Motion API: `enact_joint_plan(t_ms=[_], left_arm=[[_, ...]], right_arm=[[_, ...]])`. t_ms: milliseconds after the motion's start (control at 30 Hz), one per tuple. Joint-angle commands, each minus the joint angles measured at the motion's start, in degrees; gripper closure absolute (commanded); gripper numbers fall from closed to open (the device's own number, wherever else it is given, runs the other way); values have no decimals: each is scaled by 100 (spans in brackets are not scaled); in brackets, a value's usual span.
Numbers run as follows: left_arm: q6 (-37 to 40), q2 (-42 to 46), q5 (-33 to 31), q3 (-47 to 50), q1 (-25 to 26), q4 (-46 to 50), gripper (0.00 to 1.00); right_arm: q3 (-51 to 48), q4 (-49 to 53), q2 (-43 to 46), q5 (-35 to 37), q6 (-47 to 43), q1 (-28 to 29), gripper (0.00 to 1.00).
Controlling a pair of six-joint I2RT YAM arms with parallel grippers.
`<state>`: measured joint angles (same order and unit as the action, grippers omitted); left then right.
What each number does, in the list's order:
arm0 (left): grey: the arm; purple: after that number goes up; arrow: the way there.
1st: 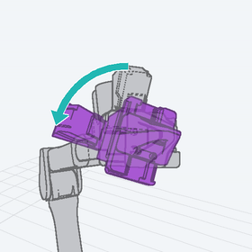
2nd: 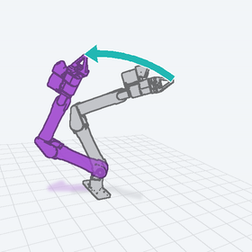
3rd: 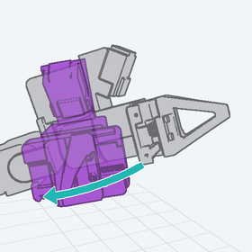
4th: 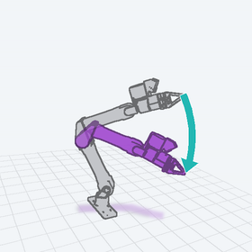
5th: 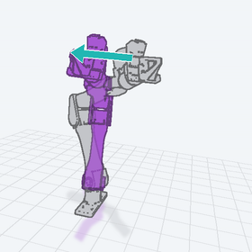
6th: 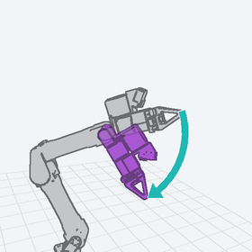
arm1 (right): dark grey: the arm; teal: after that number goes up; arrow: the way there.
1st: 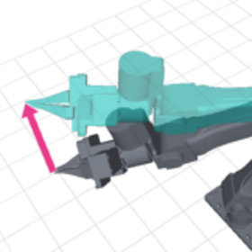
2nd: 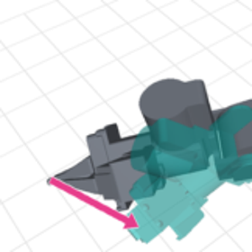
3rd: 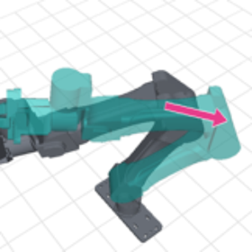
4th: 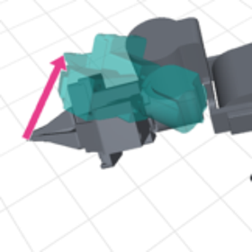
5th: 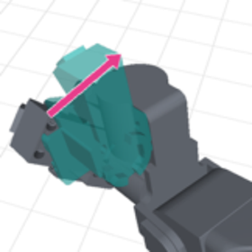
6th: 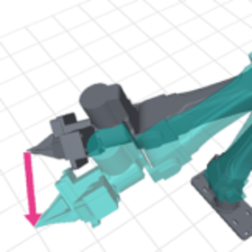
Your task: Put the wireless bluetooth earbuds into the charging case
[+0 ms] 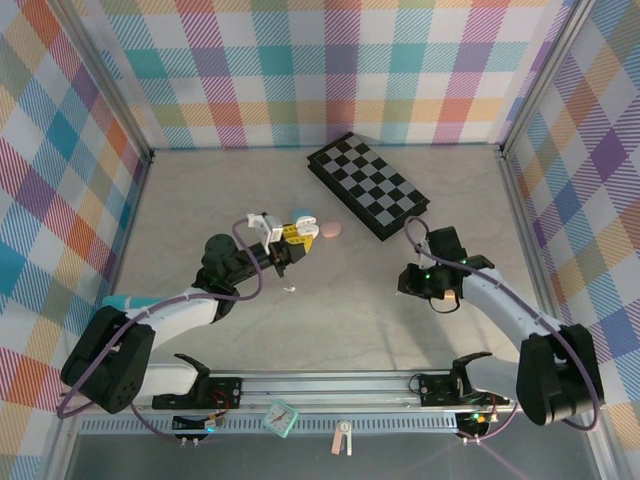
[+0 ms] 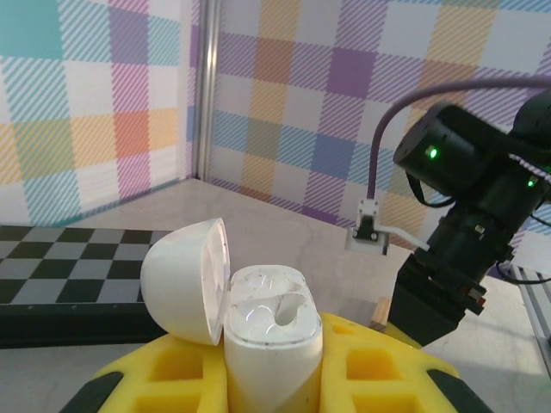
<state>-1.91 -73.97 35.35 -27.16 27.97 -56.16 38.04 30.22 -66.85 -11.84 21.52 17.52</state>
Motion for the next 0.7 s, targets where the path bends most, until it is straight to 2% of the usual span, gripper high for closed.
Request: enact_joint_plan(t_ms=[0,267,433,667], left_arm=[[198,-110,71,-198,137,-15,100],[192,-152,-19,-207,183,-46,100],[256,-155,33,-164,183,13,100],[859,-236,11,-342,331,701,100]], right_arm=[[169,-260,330,342,-561,187,81],[281,-381,-122,124,-578,248,81],[238,-693,24,59,-650,284,81],[438,-599,-218,160,-722,292,81]])
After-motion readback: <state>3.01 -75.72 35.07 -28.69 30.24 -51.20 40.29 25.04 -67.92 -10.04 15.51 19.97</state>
